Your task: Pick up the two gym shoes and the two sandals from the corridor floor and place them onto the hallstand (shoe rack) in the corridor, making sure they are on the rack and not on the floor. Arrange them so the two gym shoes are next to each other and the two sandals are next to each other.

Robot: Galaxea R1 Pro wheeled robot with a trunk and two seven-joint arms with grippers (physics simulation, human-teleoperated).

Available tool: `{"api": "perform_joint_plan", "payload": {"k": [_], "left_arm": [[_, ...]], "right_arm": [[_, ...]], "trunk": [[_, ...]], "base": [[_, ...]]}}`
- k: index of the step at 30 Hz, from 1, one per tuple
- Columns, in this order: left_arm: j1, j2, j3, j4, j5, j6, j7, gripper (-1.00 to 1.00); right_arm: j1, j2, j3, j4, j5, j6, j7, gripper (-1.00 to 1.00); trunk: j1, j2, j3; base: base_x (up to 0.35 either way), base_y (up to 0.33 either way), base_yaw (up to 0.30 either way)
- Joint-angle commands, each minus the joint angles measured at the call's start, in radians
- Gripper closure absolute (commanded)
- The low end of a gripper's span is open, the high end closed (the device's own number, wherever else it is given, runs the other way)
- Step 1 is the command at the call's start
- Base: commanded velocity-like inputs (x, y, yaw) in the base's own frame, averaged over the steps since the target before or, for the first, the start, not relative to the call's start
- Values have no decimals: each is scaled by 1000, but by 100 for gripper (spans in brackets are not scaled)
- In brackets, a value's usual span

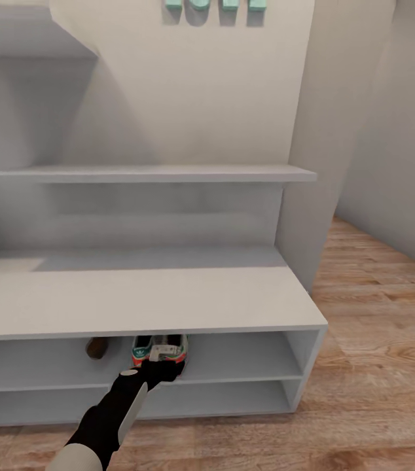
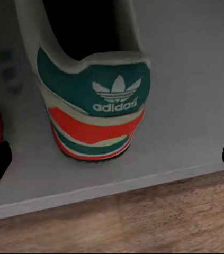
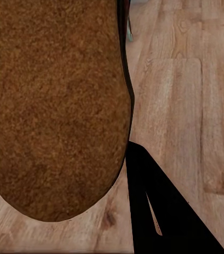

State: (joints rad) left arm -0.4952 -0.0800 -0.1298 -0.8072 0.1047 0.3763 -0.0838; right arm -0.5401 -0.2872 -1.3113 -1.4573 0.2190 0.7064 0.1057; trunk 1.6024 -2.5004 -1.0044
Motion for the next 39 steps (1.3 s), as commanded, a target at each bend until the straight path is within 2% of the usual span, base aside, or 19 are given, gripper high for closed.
{"api": "perform_joint_plan", "payload": {"k": [1, 18, 23, 24, 25, 28, 37, 39], "left_arm": [[0, 0, -1, -1, 10, 6, 1, -100], [0, 0, -1, -1, 9, 5, 1, -100], [19, 29, 10, 28, 27, -24, -27, -100], [19, 23, 7, 22, 21, -29, -33, -100], [20, 17, 6, 16, 16, -35, -38, -100], [21, 2, 5, -1, 11, -17, -32, -100], [21, -1, 4, -13, 9, 34, 18, -100], [21, -1, 5, -13, 9, 38, 29, -100]], "right_arm": [[-1, 0, -2, -2, 7, 5, 9, 100], [-1, 1, -4, -3, 7, 4, 9, 100], [-9, 29, 25, 25, 16, -24, 8, 100], [-9, 35, 31, 31, 22, -27, 8, 100], [-9, 29, 37, 25, 26, -21, 8, 100], [-9, 12, 20, 8, 31, -6, 8, 100], [-9, -38, -32, -43, 45, 22, 11, 100], [-9, -38, -43, -54, 46, 23, 12, 100]], "trunk": [[-1, 0, -1], [-1, 0, -1], [-1, 0, -1], [-1, 0, -1], [-1, 0, -1], [-1, 0, -1], [-1, 0, -1], [-1, 0, -1]], "base": [[-305, 116, 0], [-314, 119, 0], [0, 0, 0], [0, 0, 0], [0, 0, 0], [0, 0, 0], [-39, 0, 0], [-272, 0, 0]]}}
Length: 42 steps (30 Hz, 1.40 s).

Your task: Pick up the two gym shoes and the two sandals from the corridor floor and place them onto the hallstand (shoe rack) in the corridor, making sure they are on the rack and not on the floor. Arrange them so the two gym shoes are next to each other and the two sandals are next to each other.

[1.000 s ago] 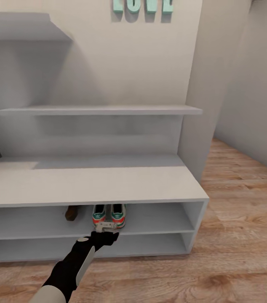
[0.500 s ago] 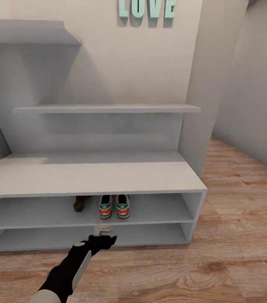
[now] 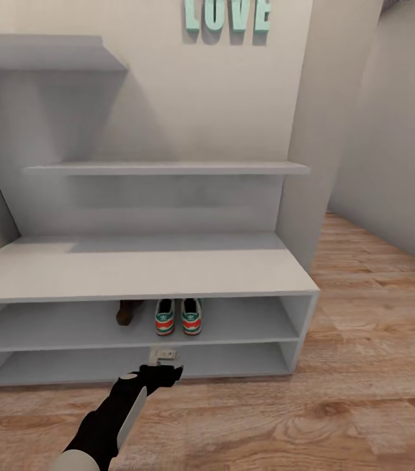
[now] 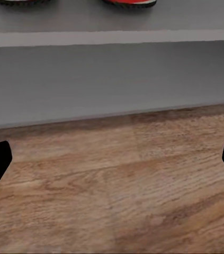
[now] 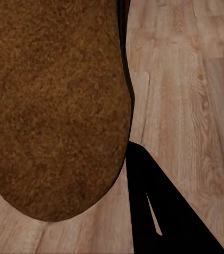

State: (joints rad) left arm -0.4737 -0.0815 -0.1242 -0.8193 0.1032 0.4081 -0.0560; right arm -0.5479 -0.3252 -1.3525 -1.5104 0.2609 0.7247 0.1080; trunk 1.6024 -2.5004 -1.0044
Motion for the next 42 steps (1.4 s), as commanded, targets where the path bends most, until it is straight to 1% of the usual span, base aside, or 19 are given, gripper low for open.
{"api": "perform_joint_plan", "payload": {"k": [1, 4, 7, 8, 42], "left_arm": [[0, 0, -1, -1, 10, 6, 7, -100], [0, 0, -1, -1, 11, 6, 24, -100], [0, 0, -1, -1, 11, 6, 24, -100], [0, 0, -2, -1, 10, 6, 24, -100], [0, 1, 1, -1, 11, 6, 24, -100]], "right_arm": [[-1, 0, -7, -7, 5, 6, 8, 100], [-1, 0, -24, -13, 7, 6, 9, 100], [-1, 0, -40, -13, 9, 6, 9, 100], [-1, 0, -40, -13, -9, 6, 9, 100], [-1, 2, -40, -11, -9, 4, 6, 100]], "trunk": [[-1, 0, -1], [-1, 0, -1], [-1, 0, -1], [-1, 0, -1], [-1, 0, -1]], "base": [[-328, 0, 0], [-335, 2, 0], [-334, 60, 0], [-316, 136, 0], [-276, 225, 0]]}}
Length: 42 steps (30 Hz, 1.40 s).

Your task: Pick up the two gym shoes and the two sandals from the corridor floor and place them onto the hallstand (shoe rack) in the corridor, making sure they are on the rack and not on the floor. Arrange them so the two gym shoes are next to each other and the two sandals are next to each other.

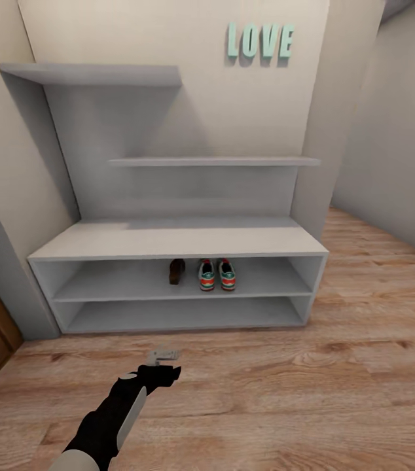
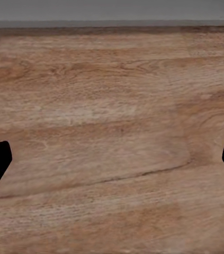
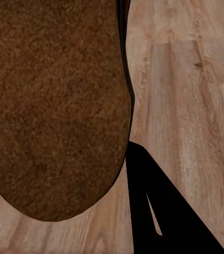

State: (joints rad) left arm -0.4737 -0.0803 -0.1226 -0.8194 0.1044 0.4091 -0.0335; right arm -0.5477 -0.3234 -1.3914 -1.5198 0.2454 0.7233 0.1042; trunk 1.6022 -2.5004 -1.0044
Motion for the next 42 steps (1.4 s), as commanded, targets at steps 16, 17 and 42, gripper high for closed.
{"api": "perform_joint_plan", "payload": {"k": [16, 17, 42], "left_arm": [[0, 1, 1, -1, 10, 5, 0, -100], [0, 2, 2, -1, 10, 4, -1, -100], [1, 229, 47, 298, 310, -588, -1151, -100]], "right_arm": [[-2, 0, 0, -2, 8, 5, 9, 100], [-2, 0, 0, -2, 8, 5, 9, 100], [-2, 16, 127, 254, 7, 1, 12, 100]], "trunk": [[-1, 0, -1], [-1, 0, -1], [-1, 0, -1]], "base": [[20, 328, 0], [5, 295, 0], [0, 10, 0]]}}
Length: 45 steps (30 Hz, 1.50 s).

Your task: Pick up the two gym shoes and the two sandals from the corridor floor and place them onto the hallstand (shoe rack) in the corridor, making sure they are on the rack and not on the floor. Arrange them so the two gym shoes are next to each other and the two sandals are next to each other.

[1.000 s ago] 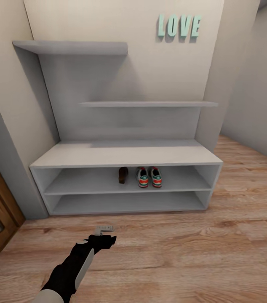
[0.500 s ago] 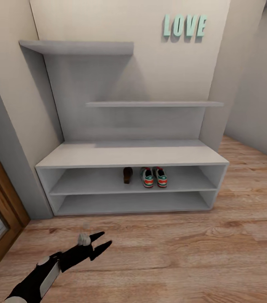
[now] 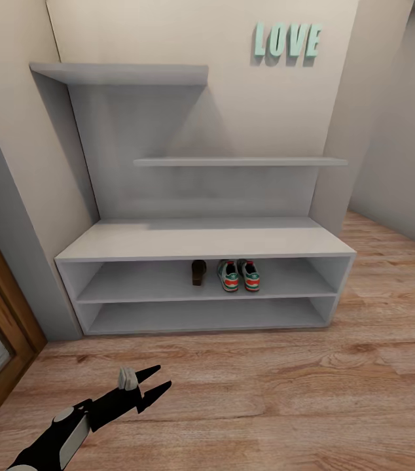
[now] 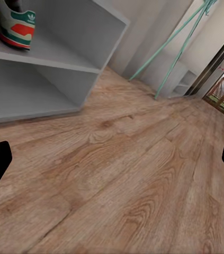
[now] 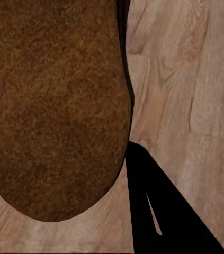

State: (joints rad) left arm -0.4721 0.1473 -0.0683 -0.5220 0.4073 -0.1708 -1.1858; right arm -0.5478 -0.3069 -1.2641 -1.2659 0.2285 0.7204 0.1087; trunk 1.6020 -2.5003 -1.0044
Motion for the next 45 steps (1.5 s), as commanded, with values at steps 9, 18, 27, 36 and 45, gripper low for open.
{"api": "perform_joint_plan", "payload": {"k": [9, 18, 27, 36, 45], "left_arm": [[0, 1, -7, 0, 6, -9, 2, -100], [-1, 1, -7, 0, 5, -9, 2, -100], [0, 1, -7, 0, 5, -9, 2, -100], [0, 0, -7, 0, 5, -9, 3, -100], [0, 0, -8, 0, 5, -9, 3, -100]], "right_arm": [[-1, -1, 213, 290, 23, -81, 5, 100], [-1, 78, 538, 360, 14, -113, 4, 100], [-1, 295, 768, 360, 18, -113, 2, 100], [-2, 373, 973, 360, 13, -103, 0, 100], [-12, 409, 987, 358, 12, -100, 5, 100]], "trunk": [[0, -1, -1], [0, -1, -1], [0, -1, -1], [0, -1, -1], [0, -1, -1]], "base": [[0, 0, 0], [0, 0, 0], [0, 0, 0], [0, 0, 0], [0, 0, 0]]}}
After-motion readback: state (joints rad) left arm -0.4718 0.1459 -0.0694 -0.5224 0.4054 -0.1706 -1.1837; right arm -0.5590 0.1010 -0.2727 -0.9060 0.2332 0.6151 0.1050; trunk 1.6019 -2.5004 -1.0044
